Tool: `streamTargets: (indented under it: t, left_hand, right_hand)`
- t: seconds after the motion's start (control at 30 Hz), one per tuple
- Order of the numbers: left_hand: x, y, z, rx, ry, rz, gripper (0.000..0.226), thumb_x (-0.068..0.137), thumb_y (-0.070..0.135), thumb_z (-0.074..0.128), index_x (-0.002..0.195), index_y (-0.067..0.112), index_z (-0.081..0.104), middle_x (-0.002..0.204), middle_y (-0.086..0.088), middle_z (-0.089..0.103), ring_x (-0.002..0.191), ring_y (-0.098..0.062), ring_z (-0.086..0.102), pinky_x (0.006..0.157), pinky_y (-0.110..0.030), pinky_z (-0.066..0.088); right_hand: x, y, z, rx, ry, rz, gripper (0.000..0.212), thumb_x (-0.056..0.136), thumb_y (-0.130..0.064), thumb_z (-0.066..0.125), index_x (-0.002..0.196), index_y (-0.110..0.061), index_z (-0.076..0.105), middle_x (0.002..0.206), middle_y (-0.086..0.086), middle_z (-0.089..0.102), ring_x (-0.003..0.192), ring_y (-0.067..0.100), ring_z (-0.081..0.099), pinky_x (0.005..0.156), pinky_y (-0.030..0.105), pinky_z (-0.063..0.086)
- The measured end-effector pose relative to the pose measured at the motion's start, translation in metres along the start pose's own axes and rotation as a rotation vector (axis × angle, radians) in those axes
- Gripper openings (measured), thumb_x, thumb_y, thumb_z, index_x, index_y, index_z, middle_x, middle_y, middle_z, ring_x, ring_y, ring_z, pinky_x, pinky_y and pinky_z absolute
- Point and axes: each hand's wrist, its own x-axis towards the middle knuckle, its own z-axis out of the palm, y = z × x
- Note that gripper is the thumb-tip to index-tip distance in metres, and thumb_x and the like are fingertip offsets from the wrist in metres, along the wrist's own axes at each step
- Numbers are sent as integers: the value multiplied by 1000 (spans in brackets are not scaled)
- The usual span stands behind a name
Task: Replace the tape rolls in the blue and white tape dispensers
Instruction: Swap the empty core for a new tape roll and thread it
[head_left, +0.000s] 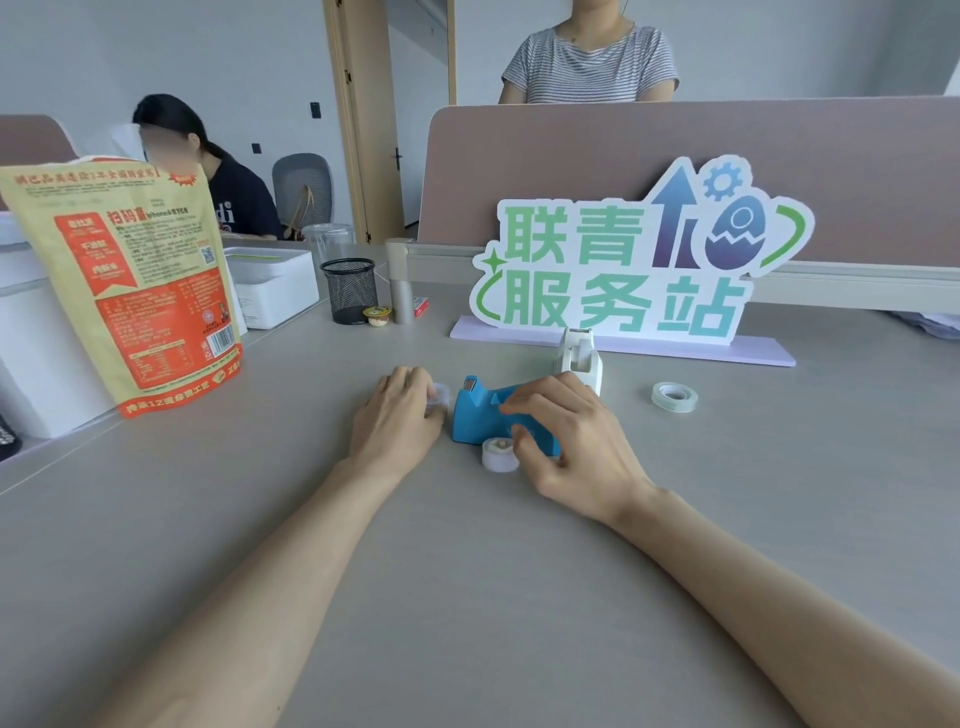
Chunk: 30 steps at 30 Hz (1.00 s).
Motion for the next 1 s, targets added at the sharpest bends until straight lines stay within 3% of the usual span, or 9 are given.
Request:
streamTargets:
  t: [0.4, 0.6, 0.7, 0.83, 1.0]
  left_hand:
    - [-60, 3, -22, -89, 10, -37, 18, 90, 29, 54, 101, 15, 55, 112, -3, 60, 108, -27, 54, 75, -33, 39]
    - [-81, 11, -31, -156, -36, 59, 18, 85, 25, 57, 102, 20, 52, 123, 9, 61, 115, -17, 52, 84, -38, 48]
    - [-82, 15, -30, -176, -15, 158, 28, 81, 21, 60, 108, 21, 53, 124, 10, 59, 116, -17, 48, 87, -39, 48]
    - [-83, 22, -30, -216, -46, 282, 34, 82, 19, 62, 115, 21, 58, 122, 10, 60, 118, -12, 46, 95, -33, 42]
    - [-84, 25, -31, -183, 24, 314, 30, 81, 18, 65, 111, 20, 63, 114, 8, 64, 117, -11, 49, 94, -25, 36]
  right_hand:
    - [-12, -14, -13, -95, -90, 0, 23, 79, -25, 52, 85, -14, 72, 95, -4, 67, 90, 24, 57, 74, 40, 49]
    - [-30, -17, -14, -111, -362, 78, 40, 86, -28, 56, 125, -23, 60, 123, -4, 56, 105, 21, 57, 79, 27, 46]
    - [-29, -17, -12, -58, -388, 124, 44, 89, -31, 54, 133, -25, 52, 128, -2, 51, 108, 23, 57, 84, 35, 51]
    - [-28, -15, -13, -7, -377, 125, 34, 87, -33, 57, 119, -23, 54, 116, -3, 55, 101, 23, 59, 83, 39, 51]
    - [-28, -17, -16, 40, -307, 114, 21, 86, -32, 66, 98, -19, 55, 99, -4, 64, 90, 21, 60, 75, 38, 51]
